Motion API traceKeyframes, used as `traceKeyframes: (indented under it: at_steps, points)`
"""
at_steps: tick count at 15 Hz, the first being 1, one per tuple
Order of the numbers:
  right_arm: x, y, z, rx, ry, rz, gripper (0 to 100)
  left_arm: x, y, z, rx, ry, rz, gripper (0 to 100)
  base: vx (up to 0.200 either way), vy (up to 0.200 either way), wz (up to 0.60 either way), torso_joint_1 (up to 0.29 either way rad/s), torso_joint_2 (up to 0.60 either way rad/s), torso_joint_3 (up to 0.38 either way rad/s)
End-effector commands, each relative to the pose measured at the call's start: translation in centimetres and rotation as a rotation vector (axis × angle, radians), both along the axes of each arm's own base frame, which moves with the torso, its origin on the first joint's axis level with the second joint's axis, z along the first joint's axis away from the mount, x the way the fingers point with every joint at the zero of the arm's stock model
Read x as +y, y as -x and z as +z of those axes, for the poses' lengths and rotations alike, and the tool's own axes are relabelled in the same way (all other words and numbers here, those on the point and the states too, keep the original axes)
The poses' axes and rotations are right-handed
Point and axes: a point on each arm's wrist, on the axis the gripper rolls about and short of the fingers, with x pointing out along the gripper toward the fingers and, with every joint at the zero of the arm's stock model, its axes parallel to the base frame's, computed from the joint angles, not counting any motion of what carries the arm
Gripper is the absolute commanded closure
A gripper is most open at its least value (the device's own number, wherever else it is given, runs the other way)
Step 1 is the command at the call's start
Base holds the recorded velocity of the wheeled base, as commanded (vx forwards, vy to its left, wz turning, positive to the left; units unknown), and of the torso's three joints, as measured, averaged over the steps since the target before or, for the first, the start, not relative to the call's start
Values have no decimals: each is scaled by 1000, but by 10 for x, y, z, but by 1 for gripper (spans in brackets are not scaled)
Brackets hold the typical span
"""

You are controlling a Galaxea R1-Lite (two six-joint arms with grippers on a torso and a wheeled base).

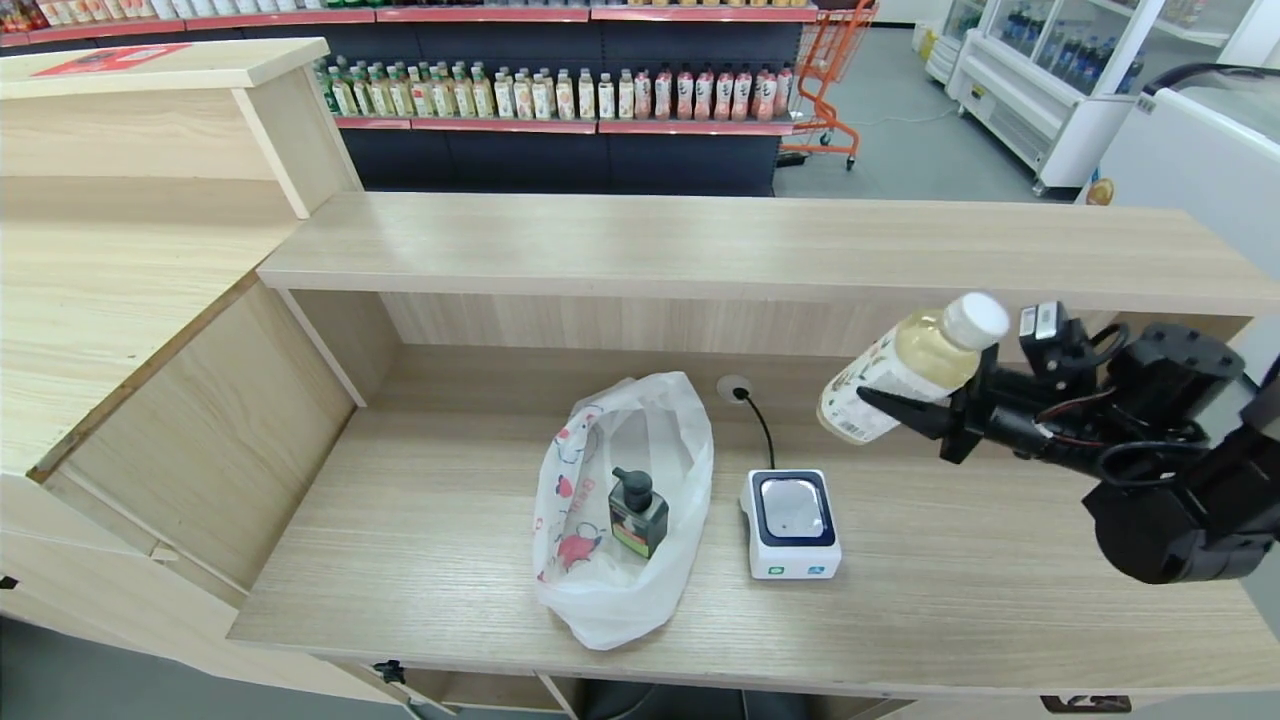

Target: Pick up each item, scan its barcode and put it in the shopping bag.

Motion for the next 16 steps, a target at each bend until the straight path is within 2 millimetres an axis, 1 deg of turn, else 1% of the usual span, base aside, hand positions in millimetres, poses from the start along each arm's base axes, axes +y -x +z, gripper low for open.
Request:
traceKeyframes:
  at_steps: [1, 2, 3, 4, 7, 10, 13, 16]
  points:
    - [-4, 42, 35, 81, -81, -76, 100, 0, 0, 0, 0, -1, 1, 0, 0, 0, 0, 0, 0, 0]
    - [-4, 46, 33, 119, -83, -91, 100, 0, 0, 0, 0, 0, 0, 0, 0, 0, 0, 0, 0, 0]
    - [2, 56, 27, 229, -98, -125, 100, 0, 0, 0, 0, 0, 0, 0, 0, 0, 0, 0, 0, 0]
    - [5, 58, 27, 294, -117, -144, 100, 0, 0, 0, 0, -1, 0, 0, 0, 0, 0, 0, 0, 0]
    - [15, 65, 30, 398, -160, -176, 100, 0, 0, 0, 0, 0, 0, 0, 0, 0, 0, 0, 0, 0]
    - [22, 66, 34, 417, -154, -160, 100, 0, 0, 0, 0, -1, 0, 0, 0, 0, 0, 0, 0, 0]
    - [23, 67, 38, 417, -152, -156, 100, 0, 0, 0, 0, -1, 0, 0, 0, 0, 0, 0, 0, 0]
    - [23, 68, 36, 435, -150, -160, 100, 0, 0, 0, 0, 2, 0, 0, 0, 200, 0, 1, -1, -1]
